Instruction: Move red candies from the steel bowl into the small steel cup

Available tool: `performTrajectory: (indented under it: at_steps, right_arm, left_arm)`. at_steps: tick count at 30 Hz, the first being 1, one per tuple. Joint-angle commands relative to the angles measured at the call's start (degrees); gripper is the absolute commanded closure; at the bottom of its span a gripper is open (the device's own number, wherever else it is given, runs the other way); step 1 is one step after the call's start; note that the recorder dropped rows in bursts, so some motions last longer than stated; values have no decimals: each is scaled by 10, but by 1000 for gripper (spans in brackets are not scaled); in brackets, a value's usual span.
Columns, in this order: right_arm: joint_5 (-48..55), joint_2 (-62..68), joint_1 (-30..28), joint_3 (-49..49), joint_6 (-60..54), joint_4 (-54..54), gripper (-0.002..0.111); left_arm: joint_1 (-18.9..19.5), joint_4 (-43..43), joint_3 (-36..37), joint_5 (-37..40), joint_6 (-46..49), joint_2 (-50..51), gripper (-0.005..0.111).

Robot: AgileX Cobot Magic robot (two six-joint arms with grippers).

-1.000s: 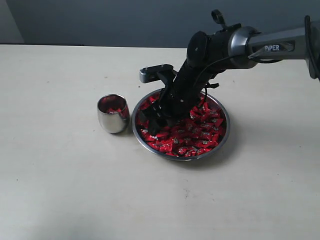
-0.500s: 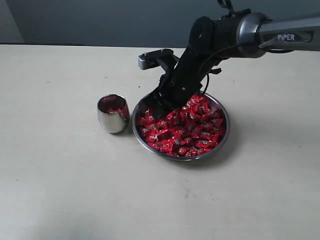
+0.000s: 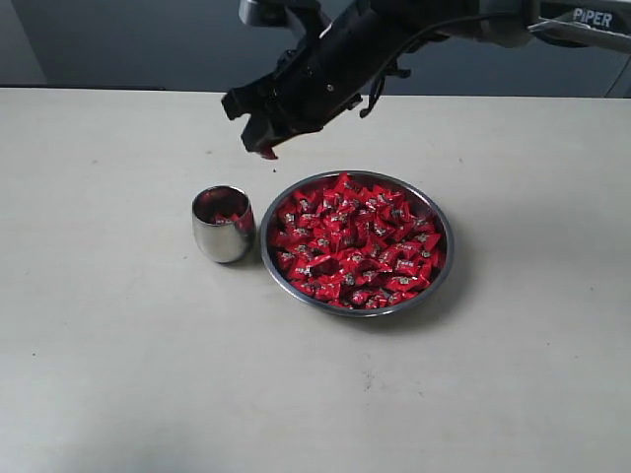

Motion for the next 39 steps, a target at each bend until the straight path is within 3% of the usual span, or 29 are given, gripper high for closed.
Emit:
performTrajectory:
  at_steps: [1,11,14,15,18,23,31,39]
  right_arm:
    - [19,35,21,-51,-9,18,107]
    - [27,89,49,-80,-20,-34,105]
    - [30,91,47,-80,-18,-34,86]
    - [30,91,47,-80,-18,-33,75]
    - [29,87,47,-80,-18,-30,54]
    - [40,68,39,-80,-18,-34,53]
    - [137,49,-33,-69,-2,-49,53]
    - [146,5,-54,61,-22,-65,53]
  left_arm:
    - [1,-1,1,0,-1,-2,106]
    - [1,-1,1,0,-1,-2,106]
    - [1,-1,1,0,-1,-2,106]
    - [1,-1,1,0,-1,-2,106]
    - [1,-1,1,0,-1,-2,106]
    - [1,-1,1,0,-1,-2,106]
    - [1,-1,1,0,-1,-2,106]
    - [1,-1,1,0,-1,-2,106]
